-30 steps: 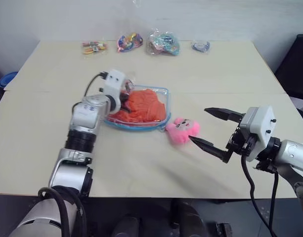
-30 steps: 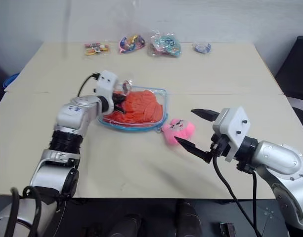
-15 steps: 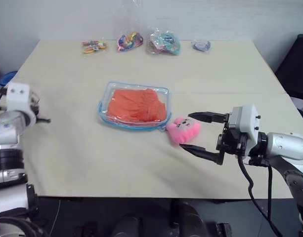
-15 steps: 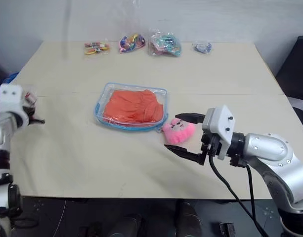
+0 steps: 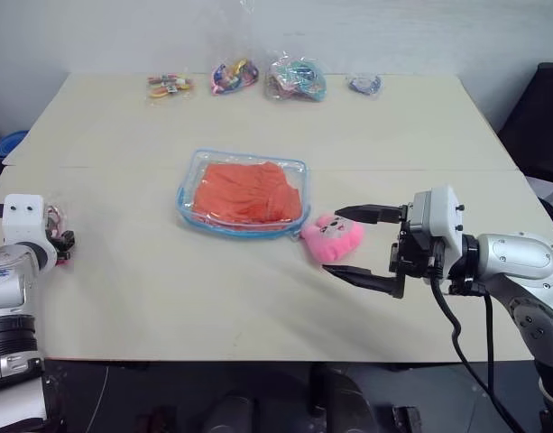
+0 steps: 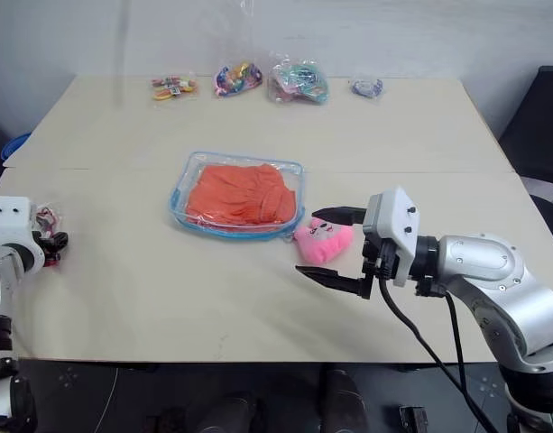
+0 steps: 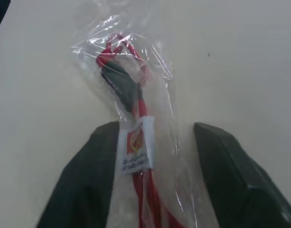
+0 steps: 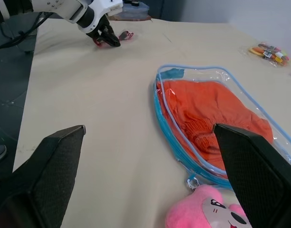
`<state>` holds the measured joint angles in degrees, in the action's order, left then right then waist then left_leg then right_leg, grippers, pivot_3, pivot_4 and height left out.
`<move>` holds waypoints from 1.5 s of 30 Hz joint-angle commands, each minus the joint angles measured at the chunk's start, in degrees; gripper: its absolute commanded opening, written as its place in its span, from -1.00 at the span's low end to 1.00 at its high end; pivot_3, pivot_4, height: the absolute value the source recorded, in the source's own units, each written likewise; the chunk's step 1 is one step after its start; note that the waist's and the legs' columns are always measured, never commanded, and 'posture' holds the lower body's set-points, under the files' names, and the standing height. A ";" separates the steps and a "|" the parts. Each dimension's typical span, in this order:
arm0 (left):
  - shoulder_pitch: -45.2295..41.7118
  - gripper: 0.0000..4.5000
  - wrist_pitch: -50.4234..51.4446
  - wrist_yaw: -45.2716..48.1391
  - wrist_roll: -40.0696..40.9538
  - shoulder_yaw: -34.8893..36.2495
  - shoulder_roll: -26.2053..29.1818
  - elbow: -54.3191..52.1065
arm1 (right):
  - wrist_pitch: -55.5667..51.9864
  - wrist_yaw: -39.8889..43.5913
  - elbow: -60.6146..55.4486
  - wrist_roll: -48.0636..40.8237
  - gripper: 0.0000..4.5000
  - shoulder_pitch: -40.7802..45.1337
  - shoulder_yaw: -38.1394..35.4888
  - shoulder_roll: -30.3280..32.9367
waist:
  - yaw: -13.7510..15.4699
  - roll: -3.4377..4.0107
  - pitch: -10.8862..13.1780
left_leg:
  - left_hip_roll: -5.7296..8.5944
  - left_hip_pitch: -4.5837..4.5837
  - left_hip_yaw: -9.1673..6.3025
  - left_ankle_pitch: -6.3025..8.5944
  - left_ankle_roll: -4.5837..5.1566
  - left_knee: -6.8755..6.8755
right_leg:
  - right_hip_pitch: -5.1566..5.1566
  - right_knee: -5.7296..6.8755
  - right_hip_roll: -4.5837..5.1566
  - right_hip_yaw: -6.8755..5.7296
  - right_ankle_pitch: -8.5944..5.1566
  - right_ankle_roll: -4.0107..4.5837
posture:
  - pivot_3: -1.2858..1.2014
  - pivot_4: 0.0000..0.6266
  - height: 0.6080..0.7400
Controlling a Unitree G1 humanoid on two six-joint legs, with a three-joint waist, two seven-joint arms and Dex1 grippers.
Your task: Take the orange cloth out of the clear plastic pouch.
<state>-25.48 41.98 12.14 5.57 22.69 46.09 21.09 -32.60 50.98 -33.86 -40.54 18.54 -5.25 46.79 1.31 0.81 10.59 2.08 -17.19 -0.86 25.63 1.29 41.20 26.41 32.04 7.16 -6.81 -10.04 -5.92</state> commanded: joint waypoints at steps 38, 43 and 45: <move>-16.05 0.99 -67.82 48.46 -12.83 -31.08 11.42 -0.60 | 1.12 -1.89 -4.07 1.84 1.00 -6.71 -5.70 1.20 | -0.52 -0.05 0.05 | -0.22 -0.03 0.70 0.06 -0.01 0.03 | 0.06 -0.04 -0.24 -0.01 0.04 0.15 | 0.03 -0.52 1.00; -20.19 0.99 -74.28 44.44 -17.00 -33.93 5.83 6.79 | 0.51 -2.91 -5.48 1.33 1.00 -7.01 -6.05 1.05 | 0.16 -0.05 0.04 | -0.22 -0.04 0.75 0.09 0.06 0.09 | 0.05 -0.03 -0.26 0.01 0.06 0.13 | 0.03 -0.52 1.00; -21.77 0.99 -76.79 41.77 -19.87 -34.96 4.67 9.92 | 0.26 -3.14 -6.06 0.97 1.00 -7.37 -6.44 1.21 | 0.11 -0.06 0.04 | -0.21 -0.07 0.75 0.09 0.07 0.10 | 0.05 -0.04 -0.27 0.01 0.07 0.12 | 0.03 -0.52 1.00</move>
<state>-45.22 -32.03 56.68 -11.90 -12.33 50.63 29.08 -32.58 48.20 -37.52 -38.49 11.38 -9.59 47.41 1.42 0.75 10.64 1.86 -17.25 -0.11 25.72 1.37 41.29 26.46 32.00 6.88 -6.79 -9.97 -5.81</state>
